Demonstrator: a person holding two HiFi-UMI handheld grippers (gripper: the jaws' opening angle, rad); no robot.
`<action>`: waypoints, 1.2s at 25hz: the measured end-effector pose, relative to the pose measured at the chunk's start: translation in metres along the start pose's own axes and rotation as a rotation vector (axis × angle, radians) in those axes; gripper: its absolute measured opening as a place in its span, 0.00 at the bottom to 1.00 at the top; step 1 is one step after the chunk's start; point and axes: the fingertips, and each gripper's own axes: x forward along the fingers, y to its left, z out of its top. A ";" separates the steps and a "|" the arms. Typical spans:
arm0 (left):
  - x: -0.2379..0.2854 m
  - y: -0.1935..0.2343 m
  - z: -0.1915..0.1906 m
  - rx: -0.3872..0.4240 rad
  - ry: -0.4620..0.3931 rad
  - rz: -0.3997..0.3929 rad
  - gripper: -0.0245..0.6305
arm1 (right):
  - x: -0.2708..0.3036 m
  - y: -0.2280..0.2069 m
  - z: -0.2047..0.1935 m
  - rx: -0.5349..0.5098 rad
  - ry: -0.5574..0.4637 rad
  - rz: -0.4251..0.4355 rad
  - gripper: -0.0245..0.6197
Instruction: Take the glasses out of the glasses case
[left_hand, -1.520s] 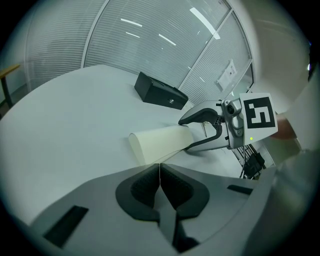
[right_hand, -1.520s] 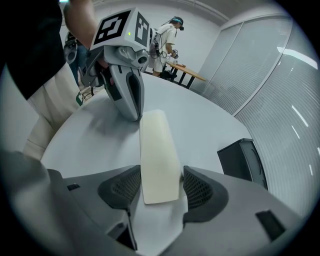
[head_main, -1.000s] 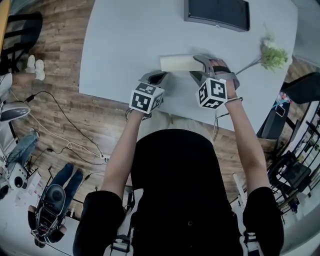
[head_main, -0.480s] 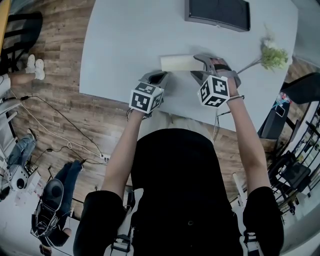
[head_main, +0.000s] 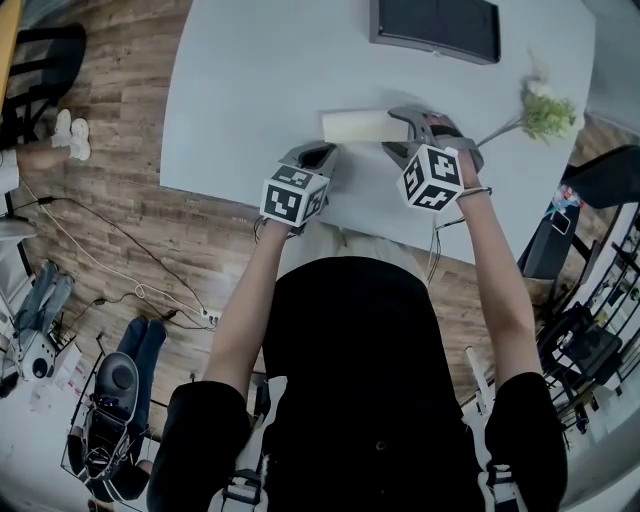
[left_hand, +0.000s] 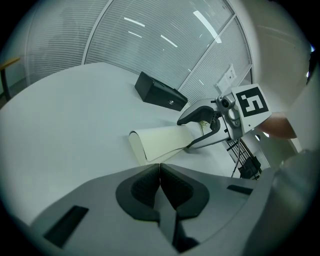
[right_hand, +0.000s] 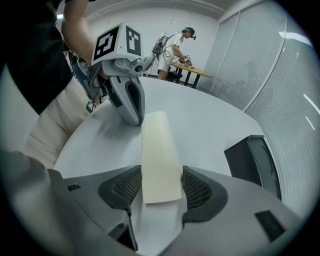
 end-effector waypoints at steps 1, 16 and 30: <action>0.000 0.000 0.000 0.000 0.004 0.001 0.07 | -0.001 0.000 0.001 0.002 0.001 0.000 0.47; -0.013 -0.005 0.020 0.040 -0.017 0.022 0.07 | -0.022 -0.006 0.016 -0.042 -0.025 -0.038 0.19; -0.019 -0.018 0.031 0.079 -0.027 0.019 0.07 | -0.026 -0.038 0.020 -0.037 -0.039 -0.149 0.09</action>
